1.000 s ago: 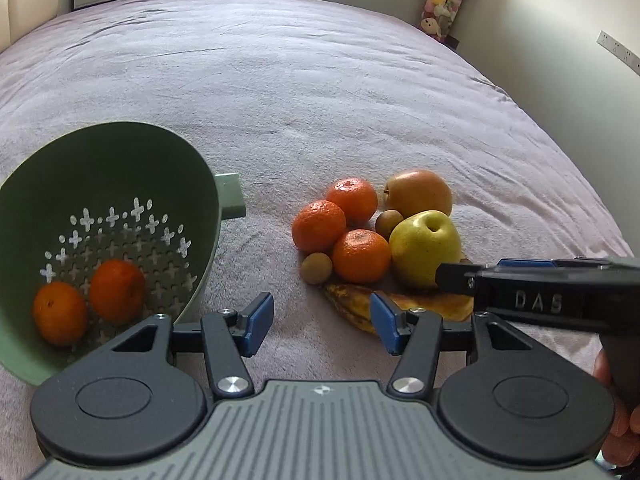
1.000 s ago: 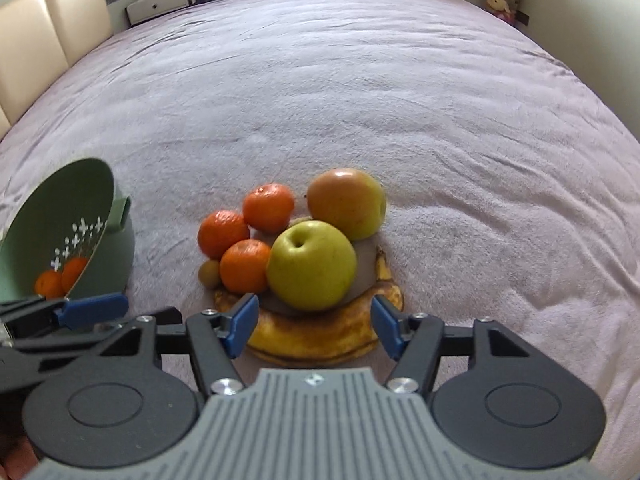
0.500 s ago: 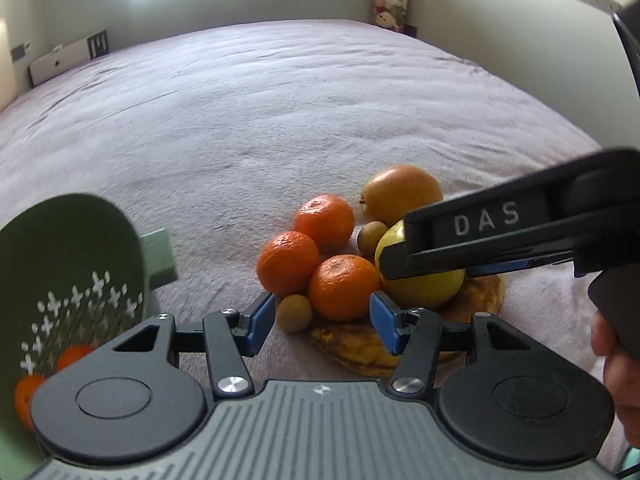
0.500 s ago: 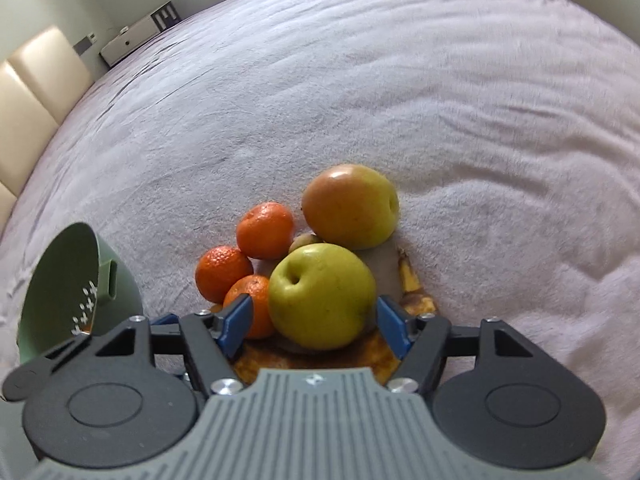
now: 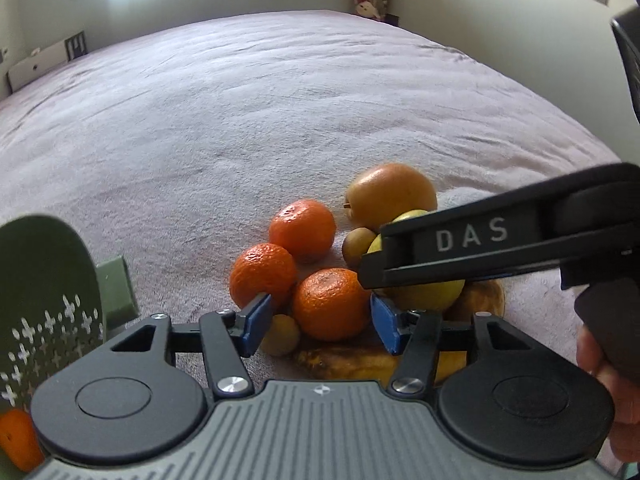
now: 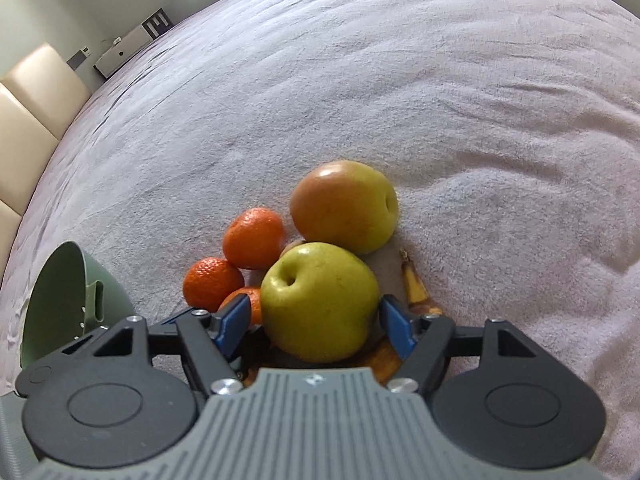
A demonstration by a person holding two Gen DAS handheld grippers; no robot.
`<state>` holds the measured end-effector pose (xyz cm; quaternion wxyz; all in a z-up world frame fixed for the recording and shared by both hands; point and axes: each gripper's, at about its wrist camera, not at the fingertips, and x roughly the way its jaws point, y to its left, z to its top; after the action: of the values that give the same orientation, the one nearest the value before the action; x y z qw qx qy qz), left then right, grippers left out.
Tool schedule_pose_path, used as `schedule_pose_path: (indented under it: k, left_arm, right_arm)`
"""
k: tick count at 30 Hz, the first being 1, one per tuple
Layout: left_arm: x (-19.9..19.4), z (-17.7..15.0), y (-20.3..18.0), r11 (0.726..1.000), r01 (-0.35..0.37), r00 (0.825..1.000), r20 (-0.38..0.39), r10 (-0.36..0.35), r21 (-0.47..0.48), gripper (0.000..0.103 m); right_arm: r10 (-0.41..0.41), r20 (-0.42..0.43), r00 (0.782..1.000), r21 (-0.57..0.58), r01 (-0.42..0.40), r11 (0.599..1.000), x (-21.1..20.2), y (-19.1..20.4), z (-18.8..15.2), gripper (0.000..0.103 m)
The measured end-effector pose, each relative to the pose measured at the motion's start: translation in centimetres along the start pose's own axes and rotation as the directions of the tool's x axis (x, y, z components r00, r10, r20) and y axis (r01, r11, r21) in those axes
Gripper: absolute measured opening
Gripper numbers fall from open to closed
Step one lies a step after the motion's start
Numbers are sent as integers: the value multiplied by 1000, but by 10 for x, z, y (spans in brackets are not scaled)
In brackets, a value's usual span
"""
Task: Organize fruits
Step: 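Grasp a tangerine with the left gripper while the right gripper grasps the yellow-green apple, then carry the tangerine and apple over the green colander with both grippers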
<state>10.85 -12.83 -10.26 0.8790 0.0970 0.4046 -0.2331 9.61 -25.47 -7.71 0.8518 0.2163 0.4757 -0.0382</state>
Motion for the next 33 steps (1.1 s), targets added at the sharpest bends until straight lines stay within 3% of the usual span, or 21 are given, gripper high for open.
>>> schedule_pose_path:
  k: [3, 4, 9, 15, 33]
  left_arm:
    - [-1, 0, -4, 999, -4, 1000, 1, 4, 41, 64]
    - [-2, -1, -6, 998, -3, 1000, 3, 3, 60, 61]
    - [1, -2, -18, 991, -9, 1000, -13, 11, 132, 58]
    - [11, 2, -16, 997, -21, 1000, -11, 22, 77, 58]
    - [9, 8, -12, 996, -38, 999, 7, 38, 78, 51]
  right_arm:
    - [2, 0, 1000, 8, -2, 1000, -1, -2, 0, 67]
    - [-8, 1, 1000, 9, 8, 1000, -2, -3, 1, 62]
    - [0, 5, 1000, 19, 0, 1000, -7, -4, 0, 61]
    - [9, 1, 1000, 42, -9, 999, -6, -9, 2, 61]
    - [-29, 10, 1000, 16, 28, 999, -18, 0, 4, 61]
